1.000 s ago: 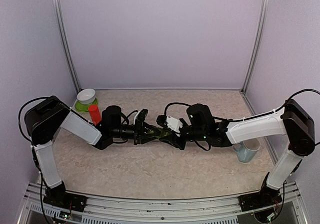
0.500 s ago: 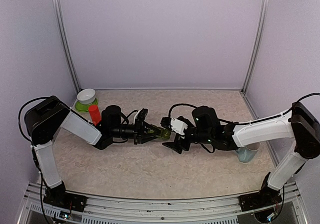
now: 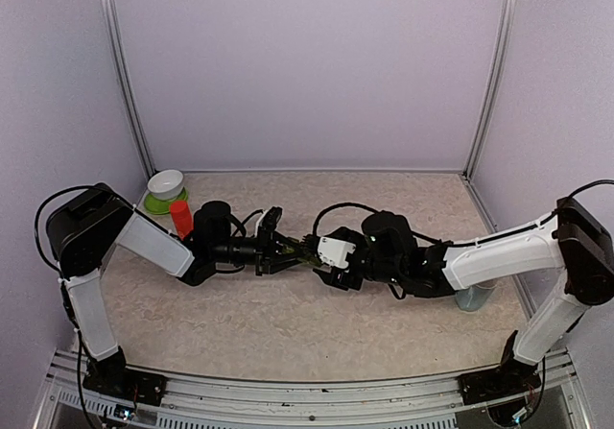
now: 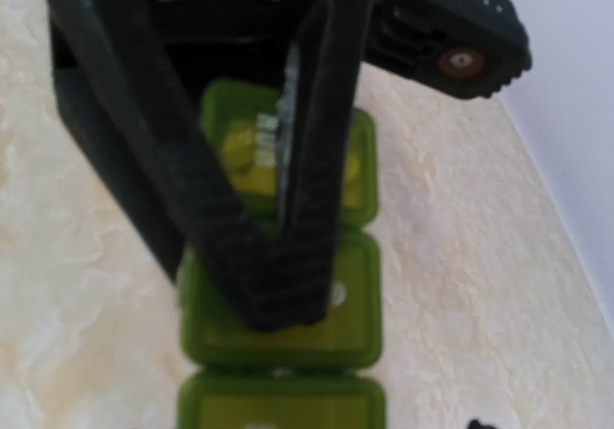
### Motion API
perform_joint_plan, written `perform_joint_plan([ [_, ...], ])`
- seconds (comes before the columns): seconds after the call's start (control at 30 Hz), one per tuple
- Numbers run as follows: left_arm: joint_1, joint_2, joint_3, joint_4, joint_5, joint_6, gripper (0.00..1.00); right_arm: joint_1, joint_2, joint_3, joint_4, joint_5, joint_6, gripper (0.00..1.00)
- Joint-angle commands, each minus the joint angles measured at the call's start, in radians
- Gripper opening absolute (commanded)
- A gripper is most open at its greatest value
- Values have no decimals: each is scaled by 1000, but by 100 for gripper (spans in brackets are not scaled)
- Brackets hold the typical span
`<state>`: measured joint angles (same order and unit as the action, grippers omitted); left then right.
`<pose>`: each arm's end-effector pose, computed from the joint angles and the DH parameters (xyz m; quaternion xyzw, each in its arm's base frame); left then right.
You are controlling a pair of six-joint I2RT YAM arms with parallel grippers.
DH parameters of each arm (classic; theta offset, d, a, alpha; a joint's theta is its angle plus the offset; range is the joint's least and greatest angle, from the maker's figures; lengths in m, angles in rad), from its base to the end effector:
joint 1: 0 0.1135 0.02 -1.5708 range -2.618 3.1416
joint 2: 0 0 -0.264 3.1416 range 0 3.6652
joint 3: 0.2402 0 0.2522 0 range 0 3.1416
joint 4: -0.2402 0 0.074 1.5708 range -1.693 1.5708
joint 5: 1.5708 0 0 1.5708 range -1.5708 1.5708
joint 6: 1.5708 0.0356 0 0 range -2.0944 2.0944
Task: Sort the pills into containers
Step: Open the lid of the pill container.
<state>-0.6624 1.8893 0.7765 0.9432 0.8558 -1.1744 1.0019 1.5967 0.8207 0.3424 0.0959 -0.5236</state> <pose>0.2679 -0.2431 0.1546 0.0827 0.7406 -0.6587 0.1040 0.1877 0.2871 0.2027 -0.5629 0.6263 0.0882 0.5321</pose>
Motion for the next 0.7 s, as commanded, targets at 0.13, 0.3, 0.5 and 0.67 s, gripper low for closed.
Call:
perform_joint_plan([
  [0.13,6,-25,-14,18,-10,5,21,37,42,56,4,69,-32,61],
  [0.3,7,-25,-16,25,-12,2,21,47,58,66,-13,80,-30,53],
  [0.5,11,-25,-27,38,-15,-5,21,48,57,67,-27,87,-17,47],
  [0.67,15,-28,-32,45,-15,-10,21,48,55,60,-34,98,-12,51],
])
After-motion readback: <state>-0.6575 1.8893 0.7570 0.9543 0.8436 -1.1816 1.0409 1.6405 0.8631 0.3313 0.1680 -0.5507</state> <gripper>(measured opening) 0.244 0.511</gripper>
